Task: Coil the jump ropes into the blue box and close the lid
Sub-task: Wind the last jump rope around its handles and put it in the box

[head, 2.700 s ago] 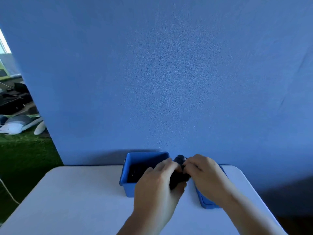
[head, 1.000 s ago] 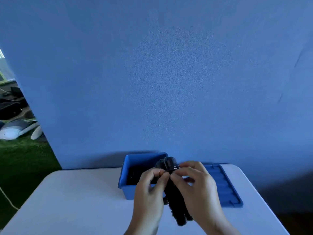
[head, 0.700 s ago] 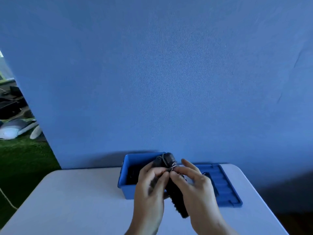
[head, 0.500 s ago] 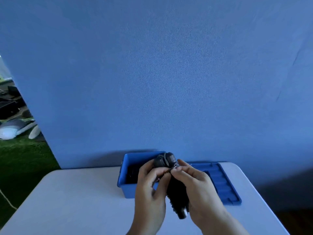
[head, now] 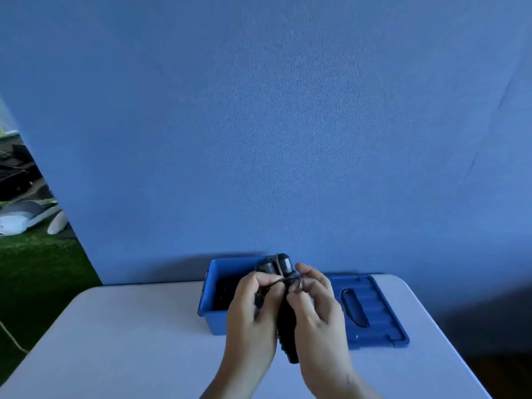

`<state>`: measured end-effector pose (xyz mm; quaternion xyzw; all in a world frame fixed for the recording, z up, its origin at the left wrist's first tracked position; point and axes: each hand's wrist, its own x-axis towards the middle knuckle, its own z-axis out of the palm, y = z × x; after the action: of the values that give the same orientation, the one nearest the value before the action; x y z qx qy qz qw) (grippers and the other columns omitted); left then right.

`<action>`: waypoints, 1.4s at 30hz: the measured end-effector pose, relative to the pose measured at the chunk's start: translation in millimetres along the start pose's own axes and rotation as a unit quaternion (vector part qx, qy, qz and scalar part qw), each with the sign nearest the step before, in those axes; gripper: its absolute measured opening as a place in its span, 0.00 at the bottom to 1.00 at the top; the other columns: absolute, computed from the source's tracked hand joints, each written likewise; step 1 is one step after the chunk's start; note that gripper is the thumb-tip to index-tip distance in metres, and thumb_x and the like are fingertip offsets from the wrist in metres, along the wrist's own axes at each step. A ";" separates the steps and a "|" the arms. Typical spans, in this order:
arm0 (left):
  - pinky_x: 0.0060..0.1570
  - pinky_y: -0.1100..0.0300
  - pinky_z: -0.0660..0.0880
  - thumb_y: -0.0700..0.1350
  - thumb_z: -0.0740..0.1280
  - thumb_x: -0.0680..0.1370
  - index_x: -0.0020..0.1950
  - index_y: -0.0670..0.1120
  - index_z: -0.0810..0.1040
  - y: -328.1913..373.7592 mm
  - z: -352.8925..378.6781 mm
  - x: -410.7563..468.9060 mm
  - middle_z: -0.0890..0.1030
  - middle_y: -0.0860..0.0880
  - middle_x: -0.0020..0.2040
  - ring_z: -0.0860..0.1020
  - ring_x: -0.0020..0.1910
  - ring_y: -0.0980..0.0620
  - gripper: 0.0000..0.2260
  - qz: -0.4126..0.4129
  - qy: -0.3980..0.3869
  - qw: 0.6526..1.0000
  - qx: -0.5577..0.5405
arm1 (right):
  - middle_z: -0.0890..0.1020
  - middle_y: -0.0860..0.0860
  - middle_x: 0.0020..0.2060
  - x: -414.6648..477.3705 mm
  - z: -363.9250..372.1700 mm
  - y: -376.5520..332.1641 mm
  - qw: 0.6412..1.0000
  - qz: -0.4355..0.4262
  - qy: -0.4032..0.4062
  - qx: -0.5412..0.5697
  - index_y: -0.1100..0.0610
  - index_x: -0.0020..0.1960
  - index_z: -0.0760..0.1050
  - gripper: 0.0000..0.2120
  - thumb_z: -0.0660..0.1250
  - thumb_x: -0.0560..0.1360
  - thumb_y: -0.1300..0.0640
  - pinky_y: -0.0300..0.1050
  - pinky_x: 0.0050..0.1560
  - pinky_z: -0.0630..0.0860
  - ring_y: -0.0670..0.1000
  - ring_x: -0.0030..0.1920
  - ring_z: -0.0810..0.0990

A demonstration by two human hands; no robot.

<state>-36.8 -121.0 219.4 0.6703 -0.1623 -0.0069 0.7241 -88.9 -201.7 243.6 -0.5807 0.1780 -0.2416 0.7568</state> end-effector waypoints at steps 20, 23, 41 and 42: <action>0.41 0.69 0.76 0.41 0.58 0.85 0.59 0.56 0.72 11.2 12.0 -2.2 0.84 0.62 0.43 0.82 0.40 0.64 0.09 -0.047 0.030 0.994 -0.097 | 0.87 0.60 0.50 -0.8 -1.0 0.9 0.991 0.088 0.004 0.099 0.64 0.53 0.83 0.12 0.63 0.82 0.59 0.57 0.50 0.82 0.60 0.51 0.86; 0.43 0.58 0.81 0.42 0.59 0.85 0.63 0.60 0.71 12.2 13.2 -1.0 0.85 0.58 0.49 0.84 0.44 0.55 0.12 -0.039 0.033 0.994 -0.094 | 0.87 0.60 0.43 0.6 -7.3 -4.6 0.990 0.083 0.008 0.112 0.65 0.47 0.83 0.12 0.64 0.81 0.60 0.45 0.37 0.81 0.53 0.41 0.87; 0.43 0.57 0.81 0.51 0.60 0.84 0.61 0.54 0.81 9.0 -17.1 3.3 0.86 0.48 0.51 0.84 0.49 0.50 0.12 -0.073 0.011 0.993 -0.087 | 0.86 0.60 0.43 11.7 -19.1 1.9 0.996 -0.023 -0.060 -0.055 0.63 0.47 0.81 0.08 0.73 0.76 0.57 0.59 0.56 0.82 0.60 0.49 0.86; 0.42 0.57 0.81 0.51 0.60 0.84 0.61 0.52 0.81 9.8 -18.4 4.0 0.86 0.46 0.50 0.84 0.47 0.49 0.12 -0.082 0.014 0.992 -0.096 | 0.87 0.59 0.43 11.8 -19.5 5.9 0.995 -0.023 -0.061 -0.080 0.61 0.46 0.80 0.09 0.75 0.74 0.55 0.60 0.54 0.82 0.60 0.48 0.86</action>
<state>-30.6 -103.1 228.9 0.6087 -0.0951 -0.0727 0.7843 -89.0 -222.6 232.9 -0.6567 0.1369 -0.2086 0.7117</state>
